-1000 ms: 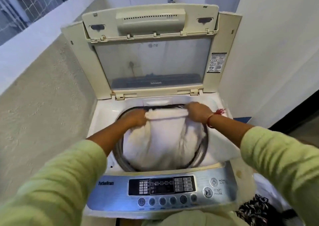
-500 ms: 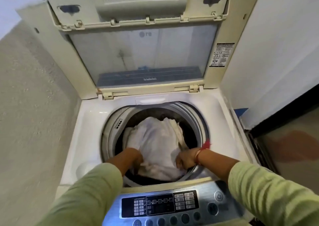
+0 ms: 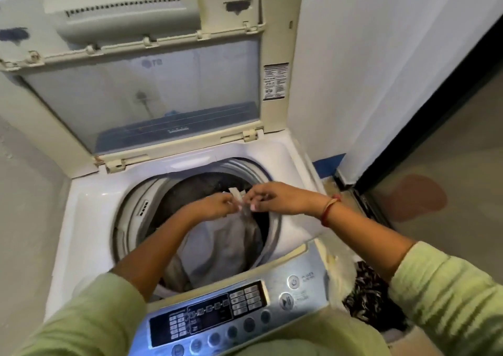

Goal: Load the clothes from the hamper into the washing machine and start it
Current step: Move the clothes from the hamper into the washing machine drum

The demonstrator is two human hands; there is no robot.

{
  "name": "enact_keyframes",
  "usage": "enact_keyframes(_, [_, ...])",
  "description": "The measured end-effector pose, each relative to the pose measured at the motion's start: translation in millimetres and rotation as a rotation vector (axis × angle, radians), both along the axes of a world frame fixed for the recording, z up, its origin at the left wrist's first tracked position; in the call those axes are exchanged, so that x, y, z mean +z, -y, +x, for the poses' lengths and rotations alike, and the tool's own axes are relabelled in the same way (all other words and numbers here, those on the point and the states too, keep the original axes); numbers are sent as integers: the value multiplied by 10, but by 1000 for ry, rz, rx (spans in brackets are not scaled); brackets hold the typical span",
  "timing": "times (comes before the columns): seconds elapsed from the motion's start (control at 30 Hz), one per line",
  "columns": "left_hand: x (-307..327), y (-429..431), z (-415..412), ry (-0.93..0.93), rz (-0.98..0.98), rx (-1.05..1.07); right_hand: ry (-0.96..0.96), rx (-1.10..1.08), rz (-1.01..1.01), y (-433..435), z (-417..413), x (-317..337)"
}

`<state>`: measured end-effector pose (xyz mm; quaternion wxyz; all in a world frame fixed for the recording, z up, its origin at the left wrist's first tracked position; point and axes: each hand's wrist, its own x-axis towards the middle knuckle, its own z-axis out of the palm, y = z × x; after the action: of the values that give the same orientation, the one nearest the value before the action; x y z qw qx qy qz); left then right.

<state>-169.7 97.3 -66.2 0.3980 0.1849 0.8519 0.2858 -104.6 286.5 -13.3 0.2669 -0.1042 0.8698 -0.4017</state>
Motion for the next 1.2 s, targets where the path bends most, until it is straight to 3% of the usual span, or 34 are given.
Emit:
enact_keyframes(0.2, [1106,-942,419,-277,286,-106,-177,-272,-74,-1030,607,678])
enact_keyframes(0.33, [1204,-1809,839,-411,443,-220,-256,-471,-5,-1761,1122,754])
enact_keyframes(0.47, [790,-2803,1263,-395,286,-406,-124,-718,76,-2511,1763,332])
enact_keyframes(0.53, [514,-3263,1471,-290,164,-536,-21,-818,115,-2805,2057,-13])
enact_keyframes(0.63, [-127,-3755,1744,-16,-6,-525,103,-878,201,-3045,2452,-611])
enact_keyframes(0.83, [-1765,-4351,2093,142,-283,-485,239,-1000,246,-3401,2900,-1964])
enact_keyframes(0.97, [-3025,-4618,2065,197,-302,-420,219,-1058,293,-3427,2912,-3126])
enact_keyframes(1.2, [-5229,-4880,2173,214,-241,-363,488,-1009,303,-3456,2779,-5298])
